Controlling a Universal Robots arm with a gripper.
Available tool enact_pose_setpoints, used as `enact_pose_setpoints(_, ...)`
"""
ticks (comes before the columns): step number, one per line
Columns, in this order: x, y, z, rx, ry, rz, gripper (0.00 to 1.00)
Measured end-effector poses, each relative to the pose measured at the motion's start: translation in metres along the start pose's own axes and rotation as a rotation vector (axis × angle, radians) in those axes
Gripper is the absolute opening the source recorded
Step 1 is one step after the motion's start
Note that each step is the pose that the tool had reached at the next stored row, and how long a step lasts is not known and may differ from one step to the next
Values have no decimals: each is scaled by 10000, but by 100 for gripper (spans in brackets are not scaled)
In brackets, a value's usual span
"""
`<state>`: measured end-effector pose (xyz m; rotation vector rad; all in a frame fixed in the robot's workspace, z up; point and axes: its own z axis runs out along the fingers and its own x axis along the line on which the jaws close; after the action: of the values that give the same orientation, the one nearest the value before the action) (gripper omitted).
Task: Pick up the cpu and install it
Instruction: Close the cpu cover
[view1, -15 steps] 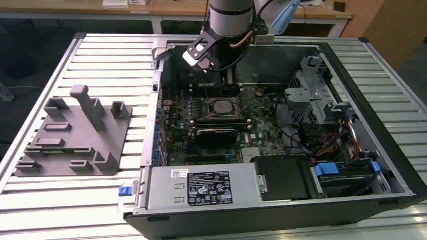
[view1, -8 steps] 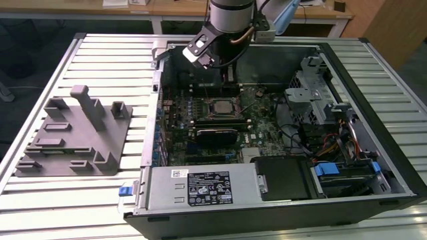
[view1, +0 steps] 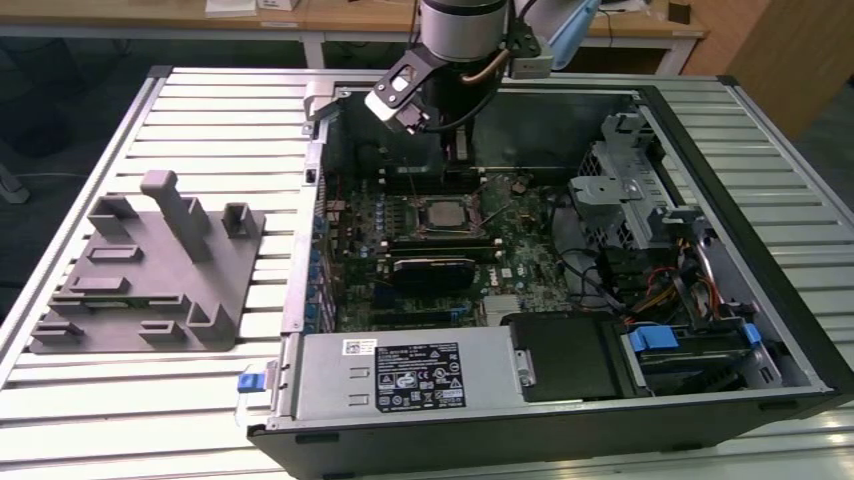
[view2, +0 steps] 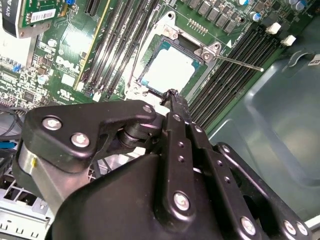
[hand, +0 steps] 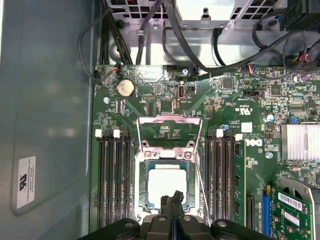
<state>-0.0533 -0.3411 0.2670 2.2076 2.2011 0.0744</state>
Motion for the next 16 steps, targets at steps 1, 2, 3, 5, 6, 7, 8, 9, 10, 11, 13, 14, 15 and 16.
enact_pose_setpoints(1, 0, 0, -1, 1, -1, -1, 11)
enact_pose_setpoints(2, 0, 5, -1, 2, -2, -3, 11)
enact_pose_setpoints(3, 0, 13, -1, 2, -3, -1, 11)
enact_pose_setpoints(5, 0, 33, 1, 1, -2, 0, 11)
enact_pose_setpoints(6, 0, 45, 1, 1, -1, 0, 11)
enact_pose_setpoints(7, 0, 54, 2, 1, -1, -1, 11)
enact_pose_setpoints(8, 0, 61, 2, 1, -1, 0, 11)
enact_pose_setpoints(9, 0, 68, 3, 0, 0, 0, 11)
enact_pose_setpoints(10, 0, 73, 3, 1, -1, 0, 11)
enact_pose_setpoints(11, 0, 80, 3, 1, -1, 0, 11)
enact_pose_setpoints(13, 0, 96, 4, 1, -2, 0, 11)
enact_pose_setpoints(14, 0, 106, 5, 1, -2, 0, 11)
enact_pose_setpoints(15, 0, 116, 5, 1, -1, 0, 11)
enact_pose_setpoints(16, 0, 124, 6, 0, -1, 0, 11)
